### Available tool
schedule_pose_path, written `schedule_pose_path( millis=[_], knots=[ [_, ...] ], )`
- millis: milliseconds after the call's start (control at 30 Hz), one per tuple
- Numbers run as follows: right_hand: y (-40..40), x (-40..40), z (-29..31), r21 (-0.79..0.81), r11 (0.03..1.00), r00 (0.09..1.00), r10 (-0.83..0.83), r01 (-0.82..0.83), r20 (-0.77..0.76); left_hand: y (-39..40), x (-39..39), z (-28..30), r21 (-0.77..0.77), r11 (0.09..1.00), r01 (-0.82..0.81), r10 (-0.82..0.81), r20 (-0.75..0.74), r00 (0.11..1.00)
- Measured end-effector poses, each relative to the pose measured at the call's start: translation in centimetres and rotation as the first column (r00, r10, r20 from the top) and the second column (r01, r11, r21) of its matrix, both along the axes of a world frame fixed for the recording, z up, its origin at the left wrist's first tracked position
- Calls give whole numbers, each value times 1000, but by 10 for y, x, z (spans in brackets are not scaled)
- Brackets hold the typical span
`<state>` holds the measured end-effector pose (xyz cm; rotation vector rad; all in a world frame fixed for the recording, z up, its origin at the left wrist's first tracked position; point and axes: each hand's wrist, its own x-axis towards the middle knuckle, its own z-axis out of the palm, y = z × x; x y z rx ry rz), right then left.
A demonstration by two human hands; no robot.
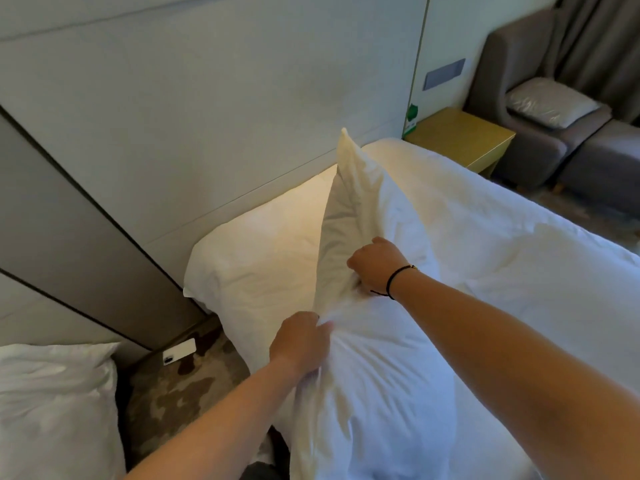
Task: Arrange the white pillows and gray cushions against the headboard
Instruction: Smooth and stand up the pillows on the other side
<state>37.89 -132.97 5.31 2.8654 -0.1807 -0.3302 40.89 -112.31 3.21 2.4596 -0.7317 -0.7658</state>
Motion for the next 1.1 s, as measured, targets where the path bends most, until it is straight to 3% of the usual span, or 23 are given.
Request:
schedule_pose_path(
  millis=[167, 267, 400, 500, 667, 767, 867, 933, 1000, 1100],
  knots=[
    [-20, 17, 26, 50, 969, 949, -246, 241, 197, -24, 63, 39, -146, 974, 174, -153, 139, 978],
    [-24, 41, 52, 68, 947, 897, -321, 315, 305, -35, 117, 71, -147, 937, 316, -280, 222, 934],
    [-18, 83, 84, 76, 933, 839, -350, 351, 416, -36, 205, 120, -49, 858, 512, -474, 313, 823],
    [1, 117, 95, 145, 927, 801, -373, 346, 468, -29, 268, 147, 77, 819, 569, -558, 339, 757],
    [43, 160, 78, 320, 878, 803, -463, 357, 375, -9, 337, 149, 249, 782, 571, -621, 389, 681],
    [65, 171, 42, 460, 787, 806, -549, 411, 221, 5, 352, 109, 296, 791, 535, -611, 367, 701],
    [73, 172, 9, 588, 681, 823, -566, 438, 43, 24, 354, 61, 248, 807, 536, -591, 321, 740],
    [67, 164, -2, 591, 667, 836, -548, 454, -23, 35, 356, 40, 176, 834, 523, -545, 419, 726],
    [52, 151, -6, 510, 722, 846, -532, 468, -23, 40, 357, 26, 116, 842, 526, -491, 566, 662],
    [21, 130, -1, 390, 789, 865, -499, 475, -44, 41, 360, 19, 87, 853, 515, -437, 659, 612]
  ],
)
